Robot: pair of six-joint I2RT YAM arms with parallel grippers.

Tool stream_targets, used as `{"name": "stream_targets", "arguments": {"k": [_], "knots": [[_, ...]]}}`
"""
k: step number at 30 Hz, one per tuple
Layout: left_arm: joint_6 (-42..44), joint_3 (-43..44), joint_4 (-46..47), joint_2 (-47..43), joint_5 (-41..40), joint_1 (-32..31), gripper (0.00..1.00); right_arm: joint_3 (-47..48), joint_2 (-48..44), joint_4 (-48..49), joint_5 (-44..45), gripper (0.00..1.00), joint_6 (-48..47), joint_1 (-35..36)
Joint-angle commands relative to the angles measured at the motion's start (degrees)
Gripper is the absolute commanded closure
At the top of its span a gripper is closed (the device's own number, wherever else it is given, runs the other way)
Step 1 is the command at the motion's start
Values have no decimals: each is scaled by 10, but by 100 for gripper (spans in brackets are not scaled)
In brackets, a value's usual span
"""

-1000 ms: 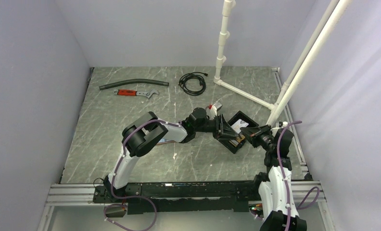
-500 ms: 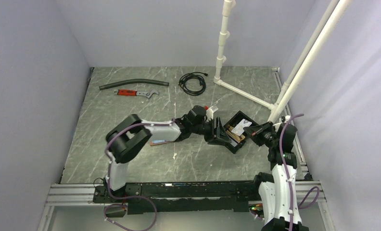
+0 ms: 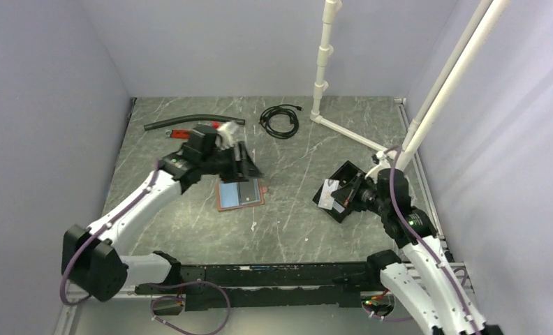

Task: Put the credit cards into the card holder
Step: Pick up the credit card from the storage box.

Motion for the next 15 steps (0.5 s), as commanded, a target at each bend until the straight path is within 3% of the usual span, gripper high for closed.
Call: {"name": "stream_targets", "arguments": {"k": [1, 6, 9, 15], "knots": [[58, -30, -161, -59, -57, 124, 34, 69, 64, 23, 102, 100, -6, 147], [47, -88, -123, -49, 39, 265, 43, 162, 241, 115, 126, 100, -13, 299], [56, -97, -98, -5, 69, 302, 52, 198, 346, 211, 40, 100, 7, 301], [109, -73, -79, 101, 118, 305, 67, 266, 535, 329, -92, 100, 40, 297]]}}
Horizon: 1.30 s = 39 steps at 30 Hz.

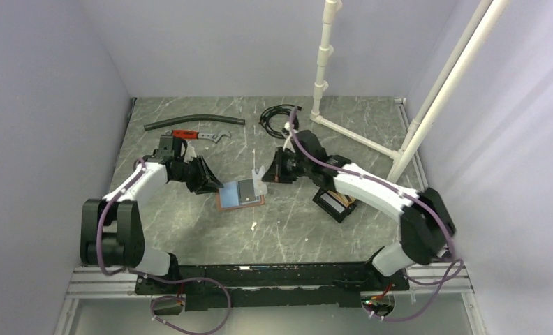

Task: Put the credit cards into the card holder
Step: Pick up the credit card from the storage box, then insert the credit card into the card holder.

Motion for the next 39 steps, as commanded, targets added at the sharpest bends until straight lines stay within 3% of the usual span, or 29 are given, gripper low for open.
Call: {"name": "stream_targets", "arguments": {"k": [1, 11, 24, 39], "knots": [[58, 29, 8, 52, 54, 0, 68, 42, 94, 146, -107, 100, 36, -5], [81, 38, 47, 124, 67, -15, 73, 74, 247, 235, -120, 100, 44, -6], [100, 30, 18, 184, -12, -15, 84, 63, 289, 278, -96, 100, 48, -5], [105, 31, -2, 190, -41, -15, 85, 49, 314, 272, -64, 100, 75, 9]]}}
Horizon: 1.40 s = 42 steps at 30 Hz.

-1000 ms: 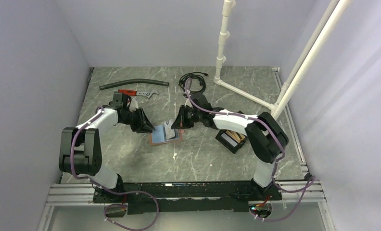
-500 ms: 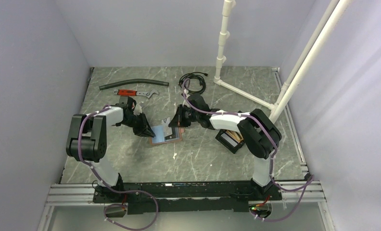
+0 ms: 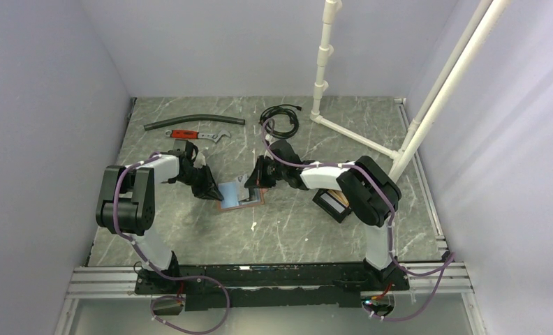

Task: Put the credit cards into the card holder
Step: Insert the credit card into the card holder.

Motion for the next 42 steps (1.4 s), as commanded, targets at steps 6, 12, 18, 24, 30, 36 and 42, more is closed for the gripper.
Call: {"name": "stream_targets", "arguments": {"k": [6, 12, 18, 24, 30, 36, 42], "knots": [[16, 7, -17, 4, -25, -1, 86, -6, 3, 8, 16, 100, 46, 8], [16, 6, -18, 2, -29, -1, 86, -25, -4, 4, 16, 100, 84, 9], [15, 8, -19, 4, -28, -1, 86, -19, 8, -2, -3, 100, 91, 10], [15, 8, -19, 3, -28, -1, 86, -8, 15, -10, -15, 100, 73, 12], [16, 8, -19, 4, -28, -1, 86, 8, 31, -8, -41, 100, 56, 11], [17, 8, -19, 5, -27, -1, 86, 34, 53, -4, -52, 100, 27, 7], [18, 8, -21, 4, -32, -1, 86, 48, 52, -31, -71, 100, -5, -15]]}}
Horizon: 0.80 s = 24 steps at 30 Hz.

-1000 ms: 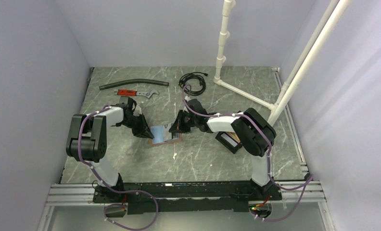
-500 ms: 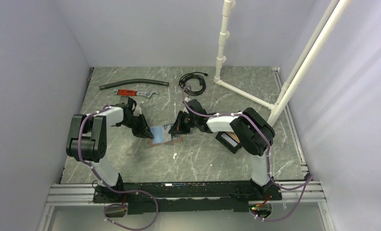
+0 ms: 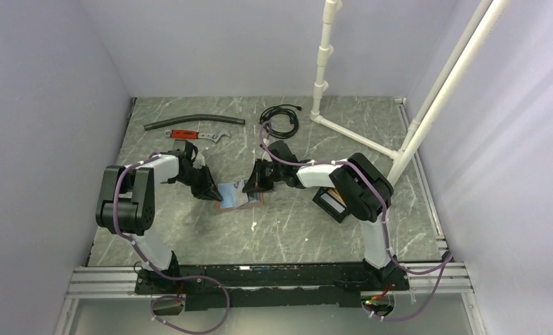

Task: Put the credit cards into the card holder
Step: Insert the credit card into the card holder.

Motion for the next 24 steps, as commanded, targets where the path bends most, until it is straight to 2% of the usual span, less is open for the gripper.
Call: {"name": "stream_targets", "arguments": {"k": [1, 6, 12, 24], "knots": [[18, 8, -13, 4, -24, -1, 86, 32, 10, -31, -22, 100, -54, -17], [18, 7, -11, 4, -21, -1, 86, 60, 31, -40, -49, 100, -91, -27], [19, 6, -11, 3, -22, -1, 86, 76, 43, -28, -60, 100, -87, -27], [18, 6, -9, 4, -16, -1, 86, 26, 30, 28, -78, 100, -62, -23]]}}
